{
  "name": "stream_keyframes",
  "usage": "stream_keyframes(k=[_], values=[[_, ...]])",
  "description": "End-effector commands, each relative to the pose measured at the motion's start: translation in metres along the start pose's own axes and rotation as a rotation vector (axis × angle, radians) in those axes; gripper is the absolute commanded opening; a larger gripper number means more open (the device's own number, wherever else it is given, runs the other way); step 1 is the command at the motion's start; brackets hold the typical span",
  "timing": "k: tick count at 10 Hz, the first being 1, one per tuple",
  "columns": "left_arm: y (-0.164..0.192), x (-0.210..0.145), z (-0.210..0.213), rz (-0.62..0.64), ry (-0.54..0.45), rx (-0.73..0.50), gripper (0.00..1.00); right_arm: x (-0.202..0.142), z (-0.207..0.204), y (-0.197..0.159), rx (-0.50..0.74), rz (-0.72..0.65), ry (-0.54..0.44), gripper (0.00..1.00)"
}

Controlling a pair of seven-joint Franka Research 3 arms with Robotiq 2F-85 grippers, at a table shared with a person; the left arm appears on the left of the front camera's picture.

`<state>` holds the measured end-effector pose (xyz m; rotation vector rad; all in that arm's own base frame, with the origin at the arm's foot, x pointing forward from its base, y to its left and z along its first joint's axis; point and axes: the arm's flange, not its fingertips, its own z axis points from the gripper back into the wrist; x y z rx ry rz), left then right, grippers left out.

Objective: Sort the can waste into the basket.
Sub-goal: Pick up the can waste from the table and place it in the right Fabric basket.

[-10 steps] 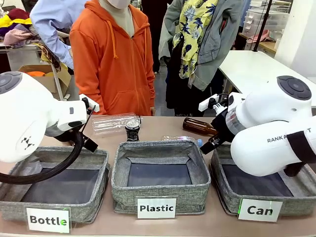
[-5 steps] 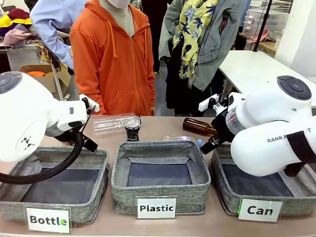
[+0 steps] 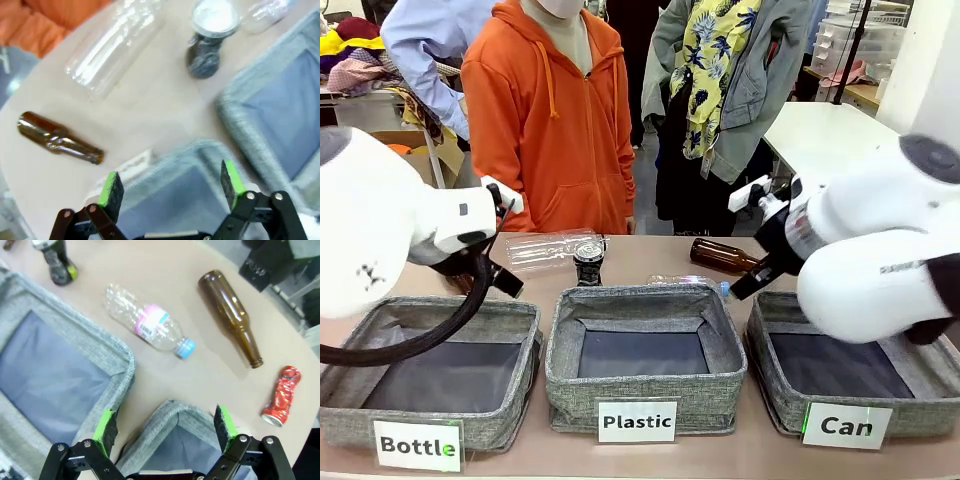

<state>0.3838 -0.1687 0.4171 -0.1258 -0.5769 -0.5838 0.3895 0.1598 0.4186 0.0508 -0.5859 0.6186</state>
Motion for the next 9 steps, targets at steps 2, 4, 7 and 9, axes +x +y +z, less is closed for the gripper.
stream_keyframes(k=[2,4,7,9], values=[[-0.026,0.002,0.103,0.044,0.04,-0.277,1.0,0.014,0.107,-0.022,0.065,-0.3,0.014,1.0],[0.003,-0.038,0.143,0.049,-0.028,-0.604,1.0,-0.022,0.155,-0.048,0.318,-0.36,-0.074,1.0],[0.102,-0.123,0.169,0.306,-0.24,-0.798,1.0,-0.108,0.161,-0.114,0.648,-0.638,-0.236,1.0],[0.143,-0.17,0.152,0.538,-0.35,-0.809,1.0,-0.164,0.14,-0.148,0.764,-0.796,-0.309,1.0]])
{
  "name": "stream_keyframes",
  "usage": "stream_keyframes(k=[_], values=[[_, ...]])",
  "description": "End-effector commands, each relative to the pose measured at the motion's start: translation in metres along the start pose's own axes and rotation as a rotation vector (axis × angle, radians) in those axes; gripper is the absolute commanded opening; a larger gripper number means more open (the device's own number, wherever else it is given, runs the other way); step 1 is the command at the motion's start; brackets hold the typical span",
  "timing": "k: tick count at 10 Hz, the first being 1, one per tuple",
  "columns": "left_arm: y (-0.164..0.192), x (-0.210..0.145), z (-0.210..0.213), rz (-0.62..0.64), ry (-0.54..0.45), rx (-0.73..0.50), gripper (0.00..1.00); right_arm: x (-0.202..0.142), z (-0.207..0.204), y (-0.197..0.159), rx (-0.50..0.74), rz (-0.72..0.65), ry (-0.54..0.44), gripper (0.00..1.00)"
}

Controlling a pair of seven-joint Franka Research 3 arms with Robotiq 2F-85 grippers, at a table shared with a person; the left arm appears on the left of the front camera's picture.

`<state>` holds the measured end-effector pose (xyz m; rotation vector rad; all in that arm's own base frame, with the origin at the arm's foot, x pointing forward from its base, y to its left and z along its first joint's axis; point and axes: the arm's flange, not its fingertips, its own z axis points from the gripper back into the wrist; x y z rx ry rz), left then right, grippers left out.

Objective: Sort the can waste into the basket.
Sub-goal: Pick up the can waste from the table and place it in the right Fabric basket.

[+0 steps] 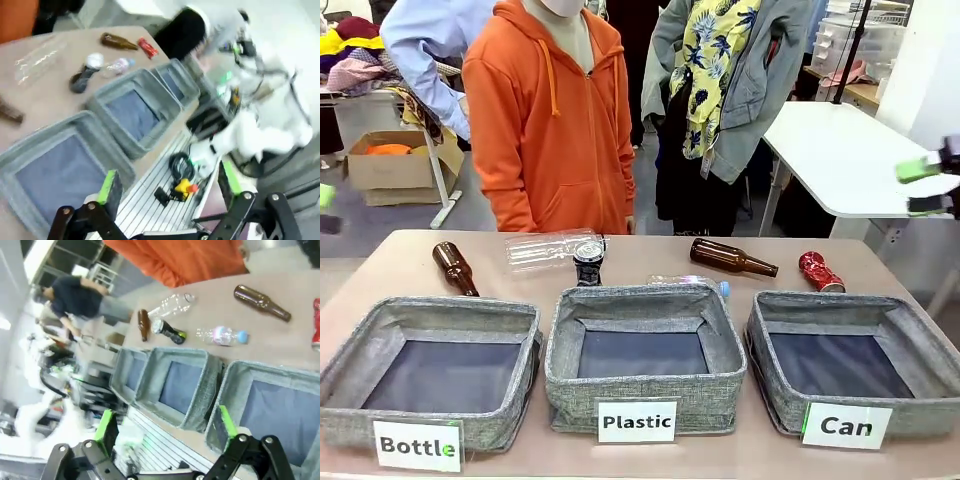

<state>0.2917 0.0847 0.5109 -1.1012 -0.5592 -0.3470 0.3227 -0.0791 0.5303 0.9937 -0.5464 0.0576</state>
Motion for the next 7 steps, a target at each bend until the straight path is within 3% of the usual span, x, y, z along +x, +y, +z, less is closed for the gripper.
stream_keyframes(k=[1,3,5,6,7], values=[[0.052,-0.066,0.004,0.182,-0.188,0.007,1.0,-0.064,-0.003,-0.066,0.046,-0.124,-0.07,1.0],[0.067,-0.096,0.02,0.263,-0.377,-0.021,1.0,-0.077,0.012,-0.101,0.054,-0.216,-0.134,1.0],[0.058,-0.104,-0.013,0.293,-0.427,-0.008,1.0,-0.078,0.006,-0.127,-0.002,-0.294,-0.13,1.0],[0.054,-0.095,-0.034,0.313,-0.411,0.031,1.0,-0.072,-0.009,-0.125,-0.132,-0.297,-0.113,1.0],[0.102,-0.053,0.081,0.323,-0.419,-0.006,1.0,-0.035,0.046,-0.141,0.022,-0.292,-0.13,1.0]])
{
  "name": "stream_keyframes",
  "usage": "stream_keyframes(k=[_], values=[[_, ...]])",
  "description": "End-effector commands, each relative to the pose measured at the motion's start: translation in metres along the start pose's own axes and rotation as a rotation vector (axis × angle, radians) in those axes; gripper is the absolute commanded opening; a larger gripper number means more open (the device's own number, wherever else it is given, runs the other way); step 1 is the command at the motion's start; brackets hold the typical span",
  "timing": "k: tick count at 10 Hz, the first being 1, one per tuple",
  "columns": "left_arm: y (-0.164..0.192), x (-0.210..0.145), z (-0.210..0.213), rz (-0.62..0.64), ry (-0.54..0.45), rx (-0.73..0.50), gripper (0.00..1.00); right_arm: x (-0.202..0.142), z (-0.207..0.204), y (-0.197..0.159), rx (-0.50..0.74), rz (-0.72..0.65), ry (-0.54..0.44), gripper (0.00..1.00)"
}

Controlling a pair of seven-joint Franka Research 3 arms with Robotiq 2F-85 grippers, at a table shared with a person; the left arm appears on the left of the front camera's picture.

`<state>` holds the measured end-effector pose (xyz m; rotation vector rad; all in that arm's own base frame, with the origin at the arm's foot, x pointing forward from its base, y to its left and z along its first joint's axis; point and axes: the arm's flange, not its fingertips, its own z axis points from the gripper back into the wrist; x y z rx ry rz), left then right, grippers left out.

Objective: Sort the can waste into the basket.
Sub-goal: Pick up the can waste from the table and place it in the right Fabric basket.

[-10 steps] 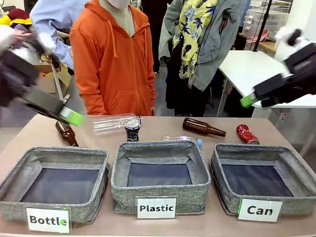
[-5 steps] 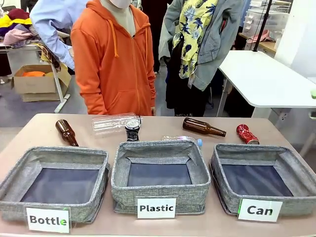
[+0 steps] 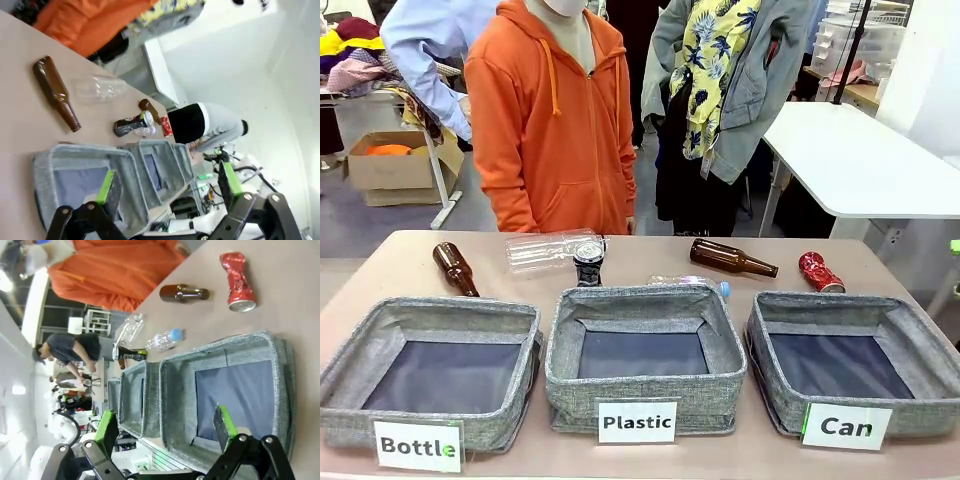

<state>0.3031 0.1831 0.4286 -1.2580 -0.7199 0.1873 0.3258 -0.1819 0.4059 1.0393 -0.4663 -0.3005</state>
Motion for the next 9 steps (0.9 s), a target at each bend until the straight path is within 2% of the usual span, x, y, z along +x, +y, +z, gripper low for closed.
stream_keyframes(k=[1,8,9], values=[[-0.002,-0.006,0.027,-0.02,-0.001,-0.006,1.0,-0.003,0.018,0.012,0.069,0.036,-0.018,1.0],[-0.003,-0.008,0.028,0.008,-0.009,0.002,1.0,-0.003,0.018,0.012,0.069,0.036,-0.018,1.0],[-0.019,0.002,0.003,-0.111,0.127,0.03,1.0,-0.003,0.018,0.012,0.069,0.036,-0.018,1.0]])
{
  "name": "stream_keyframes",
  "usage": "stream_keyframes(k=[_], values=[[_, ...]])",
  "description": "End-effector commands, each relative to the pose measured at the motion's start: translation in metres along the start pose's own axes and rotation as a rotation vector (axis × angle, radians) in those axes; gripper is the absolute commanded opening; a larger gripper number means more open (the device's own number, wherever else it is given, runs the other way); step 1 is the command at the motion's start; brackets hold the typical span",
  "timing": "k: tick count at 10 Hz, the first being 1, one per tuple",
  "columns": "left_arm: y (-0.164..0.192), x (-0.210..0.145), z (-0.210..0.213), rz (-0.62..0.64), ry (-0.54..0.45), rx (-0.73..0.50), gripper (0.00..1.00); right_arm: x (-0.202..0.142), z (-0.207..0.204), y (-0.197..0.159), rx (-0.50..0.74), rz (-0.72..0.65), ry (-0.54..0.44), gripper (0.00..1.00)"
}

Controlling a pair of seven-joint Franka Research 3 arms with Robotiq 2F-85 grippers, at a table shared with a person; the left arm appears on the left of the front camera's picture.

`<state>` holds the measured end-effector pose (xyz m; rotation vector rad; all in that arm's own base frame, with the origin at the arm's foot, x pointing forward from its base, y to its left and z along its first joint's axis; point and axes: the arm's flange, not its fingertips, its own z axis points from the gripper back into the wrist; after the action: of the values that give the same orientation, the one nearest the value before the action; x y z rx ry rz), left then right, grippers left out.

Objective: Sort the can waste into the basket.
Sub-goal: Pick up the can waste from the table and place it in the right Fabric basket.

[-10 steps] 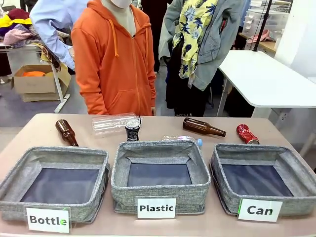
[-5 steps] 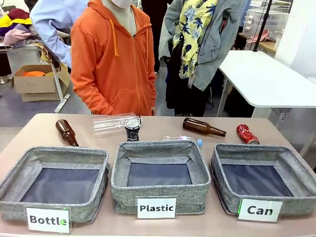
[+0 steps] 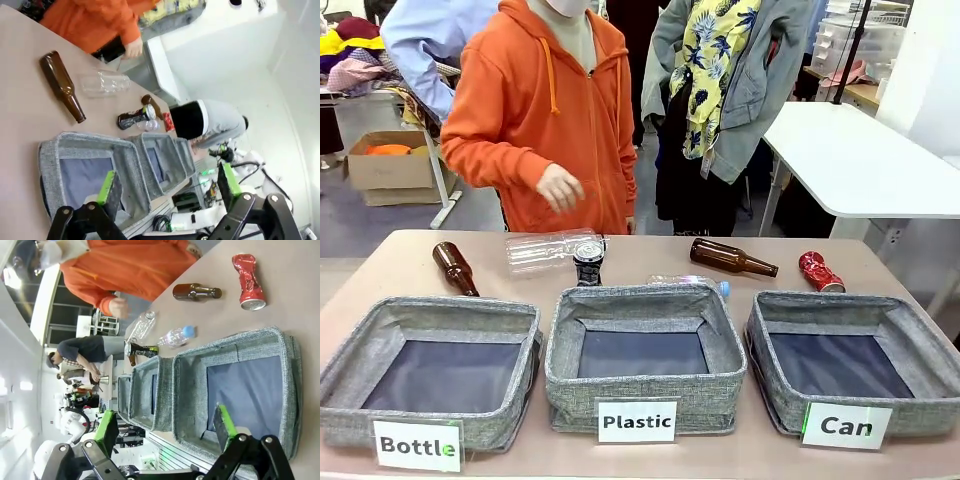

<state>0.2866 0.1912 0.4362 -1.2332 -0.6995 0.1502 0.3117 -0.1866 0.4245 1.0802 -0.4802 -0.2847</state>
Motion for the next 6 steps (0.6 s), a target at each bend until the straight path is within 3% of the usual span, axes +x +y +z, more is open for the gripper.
stream_keyframes(k=[1,2,4,6], values=[[-0.025,0.029,-0.046,-0.208,0.206,0.014,1.0,0.002,0.0,-0.001,0.025,0.029,-0.016,1.0],[-0.037,0.04,-0.081,-0.281,0.265,0.064,1.0,0.002,0.0,-0.001,0.025,0.029,-0.016,1.0],[-0.052,0.044,-0.147,-0.413,0.412,-0.011,1.0,0.002,0.0,-0.001,0.025,0.029,-0.016,1.0],[-0.053,0.039,-0.186,-0.428,0.474,0.059,1.0,0.002,0.0,-0.001,0.025,0.029,-0.016,1.0]])
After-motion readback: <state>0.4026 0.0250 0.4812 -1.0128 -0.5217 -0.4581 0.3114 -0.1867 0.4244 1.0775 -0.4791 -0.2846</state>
